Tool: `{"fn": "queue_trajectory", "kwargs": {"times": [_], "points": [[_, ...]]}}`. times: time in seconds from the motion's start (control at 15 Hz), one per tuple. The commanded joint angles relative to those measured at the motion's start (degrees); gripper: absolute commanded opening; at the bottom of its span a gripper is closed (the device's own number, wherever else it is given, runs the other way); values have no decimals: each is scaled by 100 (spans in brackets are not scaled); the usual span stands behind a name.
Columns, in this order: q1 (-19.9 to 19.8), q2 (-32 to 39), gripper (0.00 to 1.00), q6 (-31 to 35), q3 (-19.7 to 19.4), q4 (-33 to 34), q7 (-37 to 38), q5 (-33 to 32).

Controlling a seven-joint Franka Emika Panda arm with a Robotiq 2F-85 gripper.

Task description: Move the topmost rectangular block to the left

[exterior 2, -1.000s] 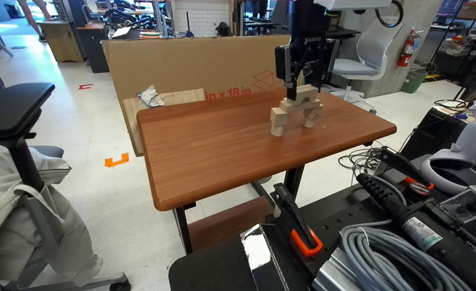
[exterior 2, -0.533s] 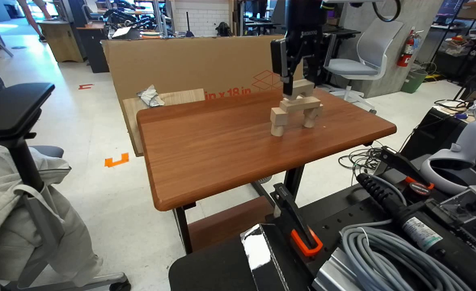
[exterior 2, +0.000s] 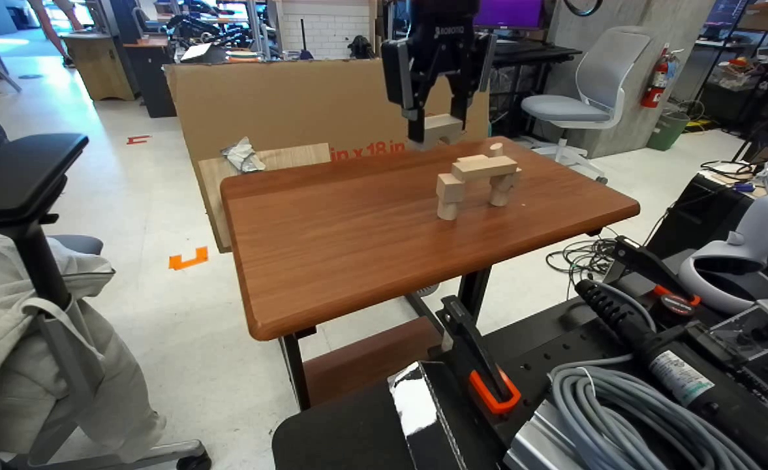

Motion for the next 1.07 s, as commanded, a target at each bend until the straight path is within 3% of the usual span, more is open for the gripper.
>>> {"fn": "queue_trajectory", "kwargs": {"times": [0.0,0.73,1.0], "points": [[125,126,43,-77,95,13,73,-48],[259,726,43,128,127,-194,32,-268],[300,804,43,1034,84,-594,139,-259]]}}
